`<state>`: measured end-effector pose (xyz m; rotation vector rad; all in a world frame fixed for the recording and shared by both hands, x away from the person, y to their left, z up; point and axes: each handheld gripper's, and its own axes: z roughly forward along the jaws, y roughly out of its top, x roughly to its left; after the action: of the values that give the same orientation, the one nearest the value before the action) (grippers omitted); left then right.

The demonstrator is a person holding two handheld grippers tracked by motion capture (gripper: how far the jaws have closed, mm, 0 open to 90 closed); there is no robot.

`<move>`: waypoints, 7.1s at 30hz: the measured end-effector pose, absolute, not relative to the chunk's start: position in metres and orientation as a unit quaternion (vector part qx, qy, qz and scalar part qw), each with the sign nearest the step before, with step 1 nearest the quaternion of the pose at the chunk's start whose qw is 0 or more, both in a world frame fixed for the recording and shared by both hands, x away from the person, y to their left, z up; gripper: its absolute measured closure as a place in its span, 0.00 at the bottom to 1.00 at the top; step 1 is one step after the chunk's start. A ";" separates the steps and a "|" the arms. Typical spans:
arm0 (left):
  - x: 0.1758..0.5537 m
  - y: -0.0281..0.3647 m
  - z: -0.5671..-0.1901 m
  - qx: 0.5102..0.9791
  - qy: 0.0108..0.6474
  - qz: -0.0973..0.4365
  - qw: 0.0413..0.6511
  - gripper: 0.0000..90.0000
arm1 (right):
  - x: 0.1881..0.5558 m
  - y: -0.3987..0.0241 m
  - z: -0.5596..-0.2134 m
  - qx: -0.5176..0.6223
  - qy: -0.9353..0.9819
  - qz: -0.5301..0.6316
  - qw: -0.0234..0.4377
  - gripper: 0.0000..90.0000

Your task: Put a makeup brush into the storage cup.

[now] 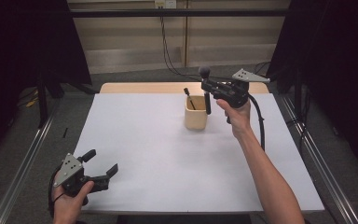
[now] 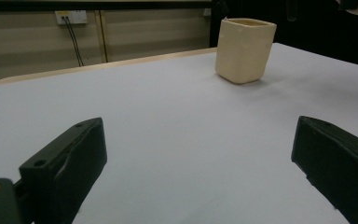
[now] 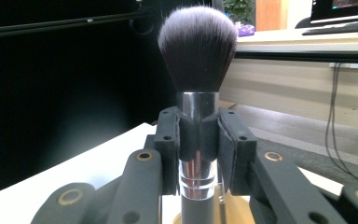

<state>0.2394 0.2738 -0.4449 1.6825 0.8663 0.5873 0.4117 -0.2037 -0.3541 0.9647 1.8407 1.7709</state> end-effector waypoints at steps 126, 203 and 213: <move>0.246 0.271 -0.445 0.714 0.363 0.248 0.544 0.04 | 0.434 -0.198 -0.422 0.395 0.691 0.574 0.190 0.30; 0.238 0.275 -0.444 0.711 0.364 0.250 0.548 0.04 | 0.300 -0.255 -0.425 0.437 0.680 0.535 0.245 0.01; 0.235 0.276 -0.444 0.707 0.367 0.251 0.550 0.04 | 0.276 -0.265 -0.431 0.439 0.680 0.528 0.258 0.01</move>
<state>0.2352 0.2759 -0.4441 1.6734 0.8678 0.5931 0.2760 -0.2654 -0.4310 1.1905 1.8428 1.4320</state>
